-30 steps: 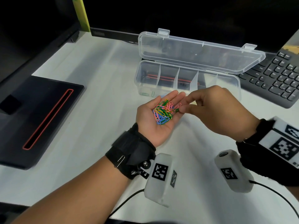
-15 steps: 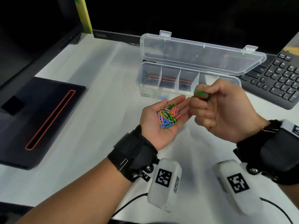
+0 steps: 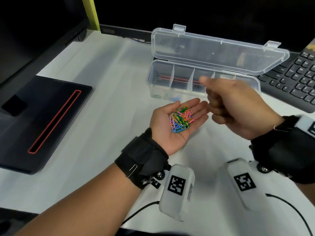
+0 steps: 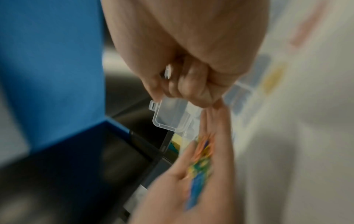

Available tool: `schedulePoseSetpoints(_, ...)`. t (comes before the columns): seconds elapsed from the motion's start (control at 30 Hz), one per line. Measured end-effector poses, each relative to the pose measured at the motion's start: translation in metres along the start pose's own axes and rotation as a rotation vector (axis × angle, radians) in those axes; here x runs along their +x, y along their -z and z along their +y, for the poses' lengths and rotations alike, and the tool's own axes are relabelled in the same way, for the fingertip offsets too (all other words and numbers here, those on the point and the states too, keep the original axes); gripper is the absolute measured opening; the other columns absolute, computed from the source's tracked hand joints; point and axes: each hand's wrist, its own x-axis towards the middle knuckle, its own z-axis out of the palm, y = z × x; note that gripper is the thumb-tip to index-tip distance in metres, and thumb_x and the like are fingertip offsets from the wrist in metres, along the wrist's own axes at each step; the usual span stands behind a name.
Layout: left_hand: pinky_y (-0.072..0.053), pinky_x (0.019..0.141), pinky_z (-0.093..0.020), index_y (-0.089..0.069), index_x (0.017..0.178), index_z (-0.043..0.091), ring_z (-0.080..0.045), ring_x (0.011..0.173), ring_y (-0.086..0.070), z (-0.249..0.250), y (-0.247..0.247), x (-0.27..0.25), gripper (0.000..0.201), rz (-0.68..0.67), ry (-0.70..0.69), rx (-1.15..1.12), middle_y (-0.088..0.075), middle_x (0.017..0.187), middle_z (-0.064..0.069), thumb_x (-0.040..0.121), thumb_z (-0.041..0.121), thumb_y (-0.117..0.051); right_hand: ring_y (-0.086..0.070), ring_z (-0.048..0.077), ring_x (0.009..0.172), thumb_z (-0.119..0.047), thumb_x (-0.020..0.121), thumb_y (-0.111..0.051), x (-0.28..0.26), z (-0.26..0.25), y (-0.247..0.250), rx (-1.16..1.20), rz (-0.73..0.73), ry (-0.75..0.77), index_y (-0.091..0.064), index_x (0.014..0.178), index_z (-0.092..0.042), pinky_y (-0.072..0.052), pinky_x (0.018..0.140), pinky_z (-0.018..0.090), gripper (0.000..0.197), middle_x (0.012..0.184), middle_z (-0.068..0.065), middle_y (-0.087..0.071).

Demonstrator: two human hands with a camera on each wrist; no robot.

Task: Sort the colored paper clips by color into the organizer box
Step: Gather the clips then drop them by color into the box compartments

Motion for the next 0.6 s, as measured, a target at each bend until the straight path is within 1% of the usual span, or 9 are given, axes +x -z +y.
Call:
schedulePoseSetpoints(0.07,-0.052,0.087,-0.046,-0.063,0.099,-0.007,-0.033,0.085,-0.07,-0.001,0.0,0.0,0.041,-0.018,0.012,-0.009,-0.067,0.097,-0.022,0.098,0.021,-0.033,-0.031,0.007,0.034,-0.031,0.086,-0.069,0.001,-0.003,0.003,-0.505,-0.027,0.222,-0.06,0.066,-0.012,-0.026,0.037,0.014,0.029,0.04,-0.008,-0.038)
schedulePoseSetpoints(0.13,-0.051,0.089,-0.046,-0.063,0.096,-0.005,-0.032,0.087,-0.066,-0.001,0.001,-0.001,0.041,-0.018,0.011,-0.017,-0.064,0.094,-0.019,0.099,0.023,-0.033,-0.04,0.005,0.04,-0.032,0.082,-0.073,0.002,-0.007,0.006,-0.879,-0.094,0.353,-0.074,0.081,-0.023,-0.03,0.042,0.011,0.009,0.041,-0.007,-0.04)
schedulePoseSetpoints(0.17,-0.052,0.089,-0.046,-0.064,0.097,-0.005,-0.031,0.089,-0.064,-0.002,0.001,-0.001,0.042,-0.022,0.011,-0.018,-0.063,0.095,-0.018,0.099,0.024,-0.034,-0.044,0.002,0.044,-0.031,0.082,-0.073,0.003,-0.009,0.006,-0.961,-0.133,0.371,-0.076,0.086,-0.028,-0.033,0.046,0.01,0.005,0.042,-0.008,-0.043)
schedulePoseSetpoints(0.23,-0.052,0.088,-0.048,-0.066,0.097,-0.005,-0.031,0.092,-0.062,-0.002,0.001,-0.001,0.044,-0.03,0.012,-0.012,-0.063,0.1,-0.018,0.1,0.026,-0.034,-0.052,-0.009,0.051,-0.023,0.082,-0.074,0.005,-0.011,0.005,-1.028,-0.212,0.371,-0.077,0.091,-0.033,-0.037,0.052,0.006,0.013,0.047,-0.02,-0.055)
schedulePoseSetpoints(0.27,-0.052,0.089,-0.049,-0.066,0.098,-0.004,-0.031,0.093,-0.062,-0.002,0.0,-0.001,0.044,-0.033,0.014,-0.007,-0.064,0.1,-0.018,0.101,0.027,-0.034,-0.055,-0.012,0.057,-0.021,0.082,-0.074,0.005,-0.013,0.003,-1.071,-0.234,0.38,-0.076,0.093,-0.037,-0.039,0.056,0.005,0.019,0.058,-0.024,-0.064)
schedulePoseSetpoints(0.33,-0.053,0.087,-0.047,-0.063,0.103,-0.004,-0.03,0.087,-0.065,-0.002,0.0,-0.002,0.042,-0.037,0.023,0.008,-0.067,0.094,-0.017,0.101,0.026,-0.034,-0.062,-0.005,0.071,-0.024,0.083,-0.072,0.007,-0.013,-0.002,-1.159,-0.256,0.411,-0.073,0.095,-0.046,-0.047,0.064,0.014,0.025,0.082,-0.018,-0.074)
schedulePoseSetpoints(0.4,-0.055,0.083,-0.046,-0.063,0.1,-0.004,-0.029,0.079,-0.069,-0.003,0.0,-0.001,0.043,-0.036,0.03,0.013,-0.069,0.088,-0.017,0.102,0.025,-0.032,-0.065,0.008,0.08,-0.029,0.085,-0.067,0.007,-0.012,-0.006,-1.225,-0.268,0.407,-0.073,0.097,-0.047,-0.053,0.073,0.031,0.022,0.09,-0.014,-0.075)
schedulePoseSetpoints(0.47,-0.056,0.078,-0.046,-0.066,0.096,-0.004,-0.029,0.075,-0.07,-0.004,0.001,0.0,0.048,-0.03,0.037,0.002,-0.07,0.086,-0.017,0.102,0.026,-0.03,-0.064,0.014,0.084,-0.031,0.087,-0.063,0.006,-0.01,-0.009,-1.294,-0.273,0.412,-0.073,0.099,-0.044,-0.052,0.076,0.034,0.02,0.091,-0.013,-0.074)
schedulePoseSetpoints(0.6,-0.057,0.079,-0.042,-0.061,0.097,-0.001,-0.025,0.07,-0.068,-0.004,0.003,0.001,0.044,-0.026,0.024,0.029,-0.068,0.08,-0.013,0.103,0.025,-0.026,-0.061,0.018,0.086,-0.029,0.087,-0.062,0.004,-0.012,-0.012,-1.31,-0.269,0.419,-0.073,0.098,-0.04,-0.052,0.079,0.037,0.019,0.091,-0.009,-0.072)
